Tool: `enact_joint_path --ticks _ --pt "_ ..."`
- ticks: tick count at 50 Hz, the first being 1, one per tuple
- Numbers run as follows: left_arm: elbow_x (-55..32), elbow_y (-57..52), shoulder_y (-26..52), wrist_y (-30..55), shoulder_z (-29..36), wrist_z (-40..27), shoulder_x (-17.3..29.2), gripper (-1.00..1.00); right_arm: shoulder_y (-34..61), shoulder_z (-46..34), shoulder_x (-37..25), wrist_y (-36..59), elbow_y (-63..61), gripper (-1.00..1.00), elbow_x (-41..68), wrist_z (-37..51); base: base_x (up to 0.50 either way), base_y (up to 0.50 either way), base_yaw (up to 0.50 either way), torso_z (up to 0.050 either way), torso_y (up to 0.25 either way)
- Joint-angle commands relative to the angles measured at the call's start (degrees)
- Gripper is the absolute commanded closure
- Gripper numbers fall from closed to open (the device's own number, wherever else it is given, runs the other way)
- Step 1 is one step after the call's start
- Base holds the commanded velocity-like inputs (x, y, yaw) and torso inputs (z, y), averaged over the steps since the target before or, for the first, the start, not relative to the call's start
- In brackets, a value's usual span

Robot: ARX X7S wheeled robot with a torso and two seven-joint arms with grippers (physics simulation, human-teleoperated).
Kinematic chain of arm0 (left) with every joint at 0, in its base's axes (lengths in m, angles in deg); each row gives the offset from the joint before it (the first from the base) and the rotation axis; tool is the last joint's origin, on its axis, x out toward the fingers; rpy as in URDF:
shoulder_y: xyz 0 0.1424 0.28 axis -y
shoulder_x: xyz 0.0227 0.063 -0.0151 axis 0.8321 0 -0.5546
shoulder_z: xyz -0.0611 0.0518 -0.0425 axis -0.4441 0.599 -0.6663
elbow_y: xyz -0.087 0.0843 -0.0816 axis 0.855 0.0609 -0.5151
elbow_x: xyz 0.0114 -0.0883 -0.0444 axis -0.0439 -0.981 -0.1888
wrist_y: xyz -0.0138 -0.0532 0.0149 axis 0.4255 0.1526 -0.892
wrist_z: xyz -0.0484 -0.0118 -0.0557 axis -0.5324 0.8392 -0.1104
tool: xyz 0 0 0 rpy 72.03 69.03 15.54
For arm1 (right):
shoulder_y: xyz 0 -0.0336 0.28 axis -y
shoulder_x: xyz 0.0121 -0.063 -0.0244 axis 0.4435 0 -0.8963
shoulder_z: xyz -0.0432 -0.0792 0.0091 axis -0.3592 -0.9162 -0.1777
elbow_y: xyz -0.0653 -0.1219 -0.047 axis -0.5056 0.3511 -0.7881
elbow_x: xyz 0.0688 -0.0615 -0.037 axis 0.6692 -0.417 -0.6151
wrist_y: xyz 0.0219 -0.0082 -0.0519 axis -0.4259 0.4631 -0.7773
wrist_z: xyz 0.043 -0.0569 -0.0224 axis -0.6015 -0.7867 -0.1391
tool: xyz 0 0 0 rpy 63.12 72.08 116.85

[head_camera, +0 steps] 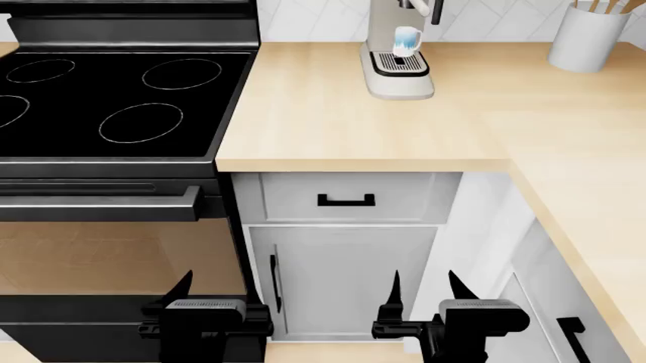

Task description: Press the button on the coffee machine to serve coffee.

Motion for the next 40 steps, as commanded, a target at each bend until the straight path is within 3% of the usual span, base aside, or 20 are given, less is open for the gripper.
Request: enact_joint_path --ticks 1,30,40 --pt "-0.93 0.04 -0.05 0.20 0.91 -1.04 0.97 -1.00 -0.04 -0.91 -0.86 0.34 -0.19 -1.00 1.18 1.20 0.00 0.00 0.00 0.000 0.000" --pt "-5.21 -0.04 -0.07 0.43 4.54 -3.50 4.17 -1.00 0.10 -4.87 -4.30 0.67 -0.17 -1.00 4.36 5.48 0.00 0.00 0.00 0.000 0.000" --pt "-6.42 0.27 -0.09 -0.32 5.14 -3.72 4.91 -1.00 0.14 -5.63 -4.96 0.80 -0.18 -1.00 4.81 6.34 0.00 0.00 0.00 0.045 0.000"
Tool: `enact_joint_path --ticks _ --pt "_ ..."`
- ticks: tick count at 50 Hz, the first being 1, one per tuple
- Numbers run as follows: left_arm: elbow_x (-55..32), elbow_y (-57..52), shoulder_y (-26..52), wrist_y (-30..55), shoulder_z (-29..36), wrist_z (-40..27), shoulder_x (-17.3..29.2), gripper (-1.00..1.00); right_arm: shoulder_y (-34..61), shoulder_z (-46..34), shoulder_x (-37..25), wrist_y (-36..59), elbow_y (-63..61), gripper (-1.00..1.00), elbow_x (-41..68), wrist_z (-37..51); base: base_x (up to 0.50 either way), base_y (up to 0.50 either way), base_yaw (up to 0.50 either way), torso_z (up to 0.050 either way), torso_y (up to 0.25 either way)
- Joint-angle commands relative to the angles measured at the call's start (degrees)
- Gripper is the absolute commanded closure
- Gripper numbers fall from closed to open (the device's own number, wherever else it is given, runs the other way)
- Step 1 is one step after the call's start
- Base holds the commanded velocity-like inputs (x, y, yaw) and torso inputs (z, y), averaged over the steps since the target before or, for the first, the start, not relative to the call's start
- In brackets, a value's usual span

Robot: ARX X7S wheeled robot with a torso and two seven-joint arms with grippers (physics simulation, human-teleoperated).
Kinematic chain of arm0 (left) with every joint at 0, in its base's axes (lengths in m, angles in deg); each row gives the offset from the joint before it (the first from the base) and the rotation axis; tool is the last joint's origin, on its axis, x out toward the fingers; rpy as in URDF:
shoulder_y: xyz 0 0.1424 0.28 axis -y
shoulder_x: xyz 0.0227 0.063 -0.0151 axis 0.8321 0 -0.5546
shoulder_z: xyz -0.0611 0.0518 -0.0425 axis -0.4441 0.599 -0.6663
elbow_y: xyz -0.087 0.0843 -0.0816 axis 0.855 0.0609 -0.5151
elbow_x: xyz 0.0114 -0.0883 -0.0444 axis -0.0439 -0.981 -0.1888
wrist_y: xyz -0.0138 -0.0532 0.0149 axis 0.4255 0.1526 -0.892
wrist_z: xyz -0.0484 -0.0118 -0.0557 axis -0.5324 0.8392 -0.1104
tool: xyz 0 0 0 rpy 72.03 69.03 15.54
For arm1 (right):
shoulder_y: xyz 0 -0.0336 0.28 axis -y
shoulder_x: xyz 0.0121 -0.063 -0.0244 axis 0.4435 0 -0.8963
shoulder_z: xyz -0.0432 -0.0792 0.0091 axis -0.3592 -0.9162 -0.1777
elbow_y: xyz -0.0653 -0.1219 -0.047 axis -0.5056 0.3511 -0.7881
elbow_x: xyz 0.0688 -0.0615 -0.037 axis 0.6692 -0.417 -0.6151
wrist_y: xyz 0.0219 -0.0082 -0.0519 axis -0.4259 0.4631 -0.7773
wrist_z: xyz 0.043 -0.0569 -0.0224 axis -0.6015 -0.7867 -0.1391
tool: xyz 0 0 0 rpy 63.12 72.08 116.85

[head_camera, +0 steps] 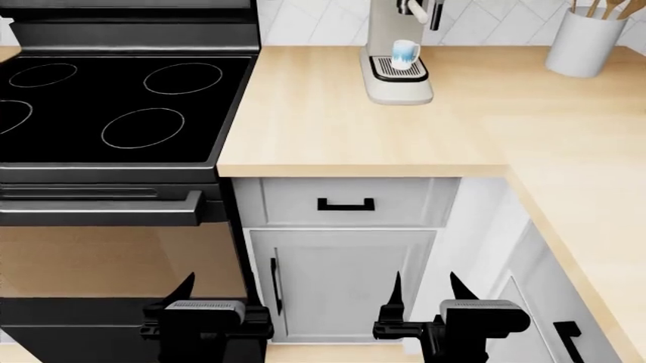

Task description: Press the button on the coffee machine to serve coffee.

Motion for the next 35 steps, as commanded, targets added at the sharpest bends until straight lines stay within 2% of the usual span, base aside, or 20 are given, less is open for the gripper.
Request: enact_joint_path --ticks 1,19,22,25,35 --pt "-1.33 0.26 0.03 -0.67 0.87 -0.49 0.82 -1.00 0.05 -1.04 -0.86 0.11 -0.05 -1.00 0.56 1.07 0.00 0.00 0.00 0.050 0.000" --pt "-1.95 0.74 0.17 -1.50 2.51 -1.28 2.34 -1.00 0.31 -2.51 -1.99 0.09 0.28 -1.00 1.50 2.27 0.00 0.00 0.00 0.050 0.000" --pt "-6.51 -3.30 -0.03 3.64 1.77 -0.79 1.98 -1.00 0.83 -1.23 -1.23 2.24 -2.14 -1.00 6.61 1.27 0.00 0.00 0.00 0.000 0.000" --pt "-5.81 -3.91 1.83 6.89 2.39 -2.07 2.16 -1.00 2.79 -1.18 -1.65 4.76 -4.32 -1.00 7.80 1.42 0.00 0.00 0.00 0.000 0.000" --pt "-7.62 -13.00 7.40 17.53 3.59 -4.09 3.16 -1.00 8.06 -3.51 -4.94 15.49 -12.77 -1.00 5.77 3.20 0.00 0.00 0.00 0.000 0.000"
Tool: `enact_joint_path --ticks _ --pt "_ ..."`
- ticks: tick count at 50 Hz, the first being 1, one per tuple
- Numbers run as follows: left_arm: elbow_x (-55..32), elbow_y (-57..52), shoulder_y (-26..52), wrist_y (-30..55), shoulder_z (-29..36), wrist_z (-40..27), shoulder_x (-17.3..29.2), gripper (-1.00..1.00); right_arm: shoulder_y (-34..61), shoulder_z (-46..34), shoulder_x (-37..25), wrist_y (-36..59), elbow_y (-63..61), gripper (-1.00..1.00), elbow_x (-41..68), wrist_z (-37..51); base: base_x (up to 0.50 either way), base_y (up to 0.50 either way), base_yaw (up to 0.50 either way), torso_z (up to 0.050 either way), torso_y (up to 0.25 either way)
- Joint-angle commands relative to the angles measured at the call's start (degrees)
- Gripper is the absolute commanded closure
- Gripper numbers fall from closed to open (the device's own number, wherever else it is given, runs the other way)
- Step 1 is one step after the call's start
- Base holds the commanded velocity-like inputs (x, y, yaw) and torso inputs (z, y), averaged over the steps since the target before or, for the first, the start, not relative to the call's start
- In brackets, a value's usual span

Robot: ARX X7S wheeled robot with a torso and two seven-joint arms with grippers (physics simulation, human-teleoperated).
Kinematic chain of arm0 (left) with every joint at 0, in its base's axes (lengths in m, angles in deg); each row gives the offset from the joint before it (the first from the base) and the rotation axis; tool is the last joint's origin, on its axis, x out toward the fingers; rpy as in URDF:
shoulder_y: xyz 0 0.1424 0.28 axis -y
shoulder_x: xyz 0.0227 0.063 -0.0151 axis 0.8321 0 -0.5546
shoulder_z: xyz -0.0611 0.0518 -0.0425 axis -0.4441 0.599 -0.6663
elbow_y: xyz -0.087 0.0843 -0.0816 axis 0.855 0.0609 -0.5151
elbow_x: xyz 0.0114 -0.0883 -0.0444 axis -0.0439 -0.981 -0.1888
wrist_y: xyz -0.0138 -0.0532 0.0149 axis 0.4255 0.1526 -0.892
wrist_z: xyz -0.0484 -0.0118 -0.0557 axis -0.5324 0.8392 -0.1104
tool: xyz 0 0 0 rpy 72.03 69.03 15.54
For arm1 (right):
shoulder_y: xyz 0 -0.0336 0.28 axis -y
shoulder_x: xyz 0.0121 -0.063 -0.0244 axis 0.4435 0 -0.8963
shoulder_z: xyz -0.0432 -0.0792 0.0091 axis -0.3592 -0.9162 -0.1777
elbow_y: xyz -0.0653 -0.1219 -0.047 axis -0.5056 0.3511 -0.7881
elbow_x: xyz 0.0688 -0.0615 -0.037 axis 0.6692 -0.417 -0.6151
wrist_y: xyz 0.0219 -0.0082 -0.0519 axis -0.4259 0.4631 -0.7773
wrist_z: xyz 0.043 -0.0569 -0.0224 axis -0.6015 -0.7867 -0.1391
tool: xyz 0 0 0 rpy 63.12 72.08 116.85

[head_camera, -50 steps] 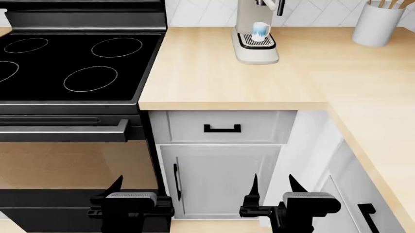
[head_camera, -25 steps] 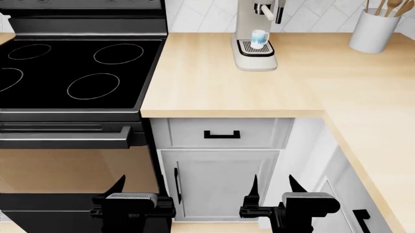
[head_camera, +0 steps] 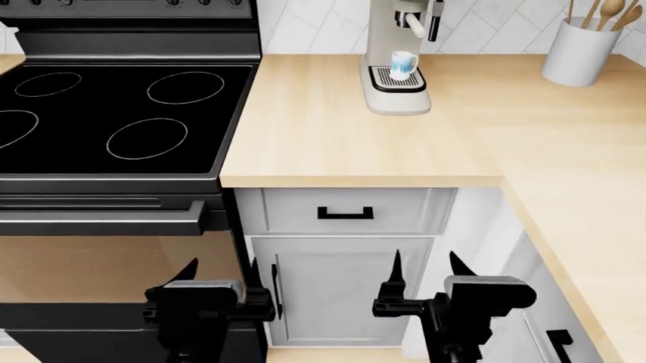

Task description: Press the button on the coffee machine to serve coffee.

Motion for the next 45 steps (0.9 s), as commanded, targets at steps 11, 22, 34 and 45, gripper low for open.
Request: enact_joint_path --ticks 11,22,34,45 --pt "-6.62 -18.25 16.85 29.81 -0.03 -4.66 3.34 -1.00 15.77 1.87 -8.45 31.11 -21.52 -1.00 5.14 0.68 0.00 0.00 0.00 0.000 0.000" --pt "-12.20 -21.76 32.05 45.00 -3.82 -6.75 3.79 -1.00 30.91 7.38 -13.52 49.28 -27.45 -1.00 10.61 0.57 0.00 0.00 0.00 0.000 0.000" --pt "-14.69 -18.96 36.73 48.68 -6.29 -6.46 4.35 -1.00 36.43 10.14 -16.60 52.26 -26.24 -1.00 12.00 -0.65 0.00 -0.01 0.00 0.000 0.000" --pt "-14.79 -18.89 34.97 47.50 -6.24 -6.42 5.00 -1.00 34.98 10.33 -17.40 51.60 -25.03 -1.00 12.02 -1.20 0.33 -0.35 0.00 0.000 0.000"
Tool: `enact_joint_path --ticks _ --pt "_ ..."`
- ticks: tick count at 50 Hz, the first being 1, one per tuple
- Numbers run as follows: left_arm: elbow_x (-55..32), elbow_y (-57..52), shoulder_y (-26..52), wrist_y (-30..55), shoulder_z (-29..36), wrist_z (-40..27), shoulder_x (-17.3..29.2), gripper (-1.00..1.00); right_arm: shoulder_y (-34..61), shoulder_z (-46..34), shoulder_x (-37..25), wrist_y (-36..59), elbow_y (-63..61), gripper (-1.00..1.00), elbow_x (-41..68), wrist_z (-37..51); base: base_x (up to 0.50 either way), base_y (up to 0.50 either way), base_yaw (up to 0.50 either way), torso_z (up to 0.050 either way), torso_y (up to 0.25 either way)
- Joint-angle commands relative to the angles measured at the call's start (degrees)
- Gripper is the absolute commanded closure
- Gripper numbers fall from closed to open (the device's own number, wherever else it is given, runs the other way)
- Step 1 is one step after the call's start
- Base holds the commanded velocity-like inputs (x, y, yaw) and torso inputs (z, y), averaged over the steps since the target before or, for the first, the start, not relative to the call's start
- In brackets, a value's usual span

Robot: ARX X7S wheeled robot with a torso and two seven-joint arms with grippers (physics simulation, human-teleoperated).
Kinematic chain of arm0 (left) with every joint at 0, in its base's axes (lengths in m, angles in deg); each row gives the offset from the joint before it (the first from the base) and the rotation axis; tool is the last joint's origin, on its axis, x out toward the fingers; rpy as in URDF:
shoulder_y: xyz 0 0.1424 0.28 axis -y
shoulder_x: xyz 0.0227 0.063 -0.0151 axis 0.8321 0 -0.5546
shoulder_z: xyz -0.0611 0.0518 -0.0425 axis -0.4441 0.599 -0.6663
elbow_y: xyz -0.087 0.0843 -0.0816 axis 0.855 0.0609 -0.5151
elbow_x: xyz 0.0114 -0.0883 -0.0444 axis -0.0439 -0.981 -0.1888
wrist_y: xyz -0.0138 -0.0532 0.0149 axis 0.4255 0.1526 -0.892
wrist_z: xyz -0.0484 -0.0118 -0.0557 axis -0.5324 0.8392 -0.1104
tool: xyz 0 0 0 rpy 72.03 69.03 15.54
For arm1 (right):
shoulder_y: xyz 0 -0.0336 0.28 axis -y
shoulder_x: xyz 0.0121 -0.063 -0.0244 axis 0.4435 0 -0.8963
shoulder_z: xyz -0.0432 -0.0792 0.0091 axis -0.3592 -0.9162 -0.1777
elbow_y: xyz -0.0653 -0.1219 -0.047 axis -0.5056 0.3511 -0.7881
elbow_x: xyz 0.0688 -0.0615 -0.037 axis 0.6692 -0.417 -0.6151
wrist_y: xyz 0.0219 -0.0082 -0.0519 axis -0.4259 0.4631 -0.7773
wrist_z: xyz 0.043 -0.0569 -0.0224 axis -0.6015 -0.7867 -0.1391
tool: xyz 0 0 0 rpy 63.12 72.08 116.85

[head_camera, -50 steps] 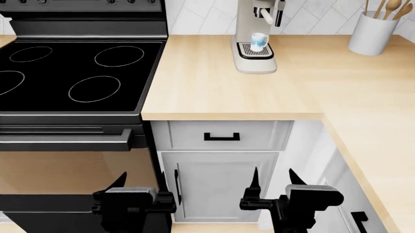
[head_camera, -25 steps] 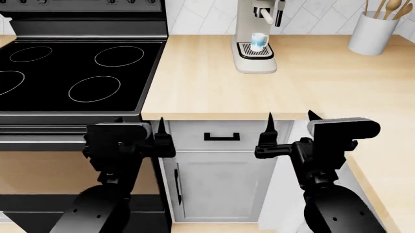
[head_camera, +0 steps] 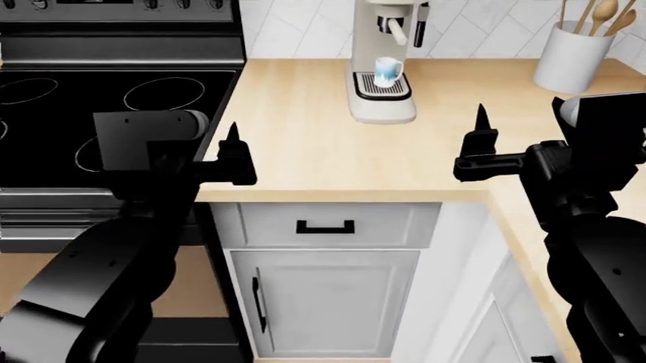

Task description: Press the button on the coffee machine to serve coffee.

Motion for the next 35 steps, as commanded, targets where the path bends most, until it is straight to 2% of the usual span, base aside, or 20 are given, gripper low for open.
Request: enact_joint_path --ticks 1,15,35 --pt "-0.87 0.77 0.59 0.51 -0.66 0.14 0.68 -1.00 1.44 0.50 -1.67 2.07 0.41 -1.00 0.45 -0.40 0.37 -0.38 0.00 0.000 0.000" --pt "-0.82 1.38 -0.30 -0.89 -0.80 -0.18 1.25 -1.00 0.60 -0.56 -2.35 0.84 0.67 -1.00 0.09 -0.73 0.47 -0.17 0.00 0.000 0.000" --pt "-0.88 2.15 -1.11 -2.56 -0.61 -0.06 2.36 -1.00 0.24 -1.42 -2.63 -0.21 1.43 -1.00 0.09 -1.00 0.50 0.00 0.00 0.000 0.001"
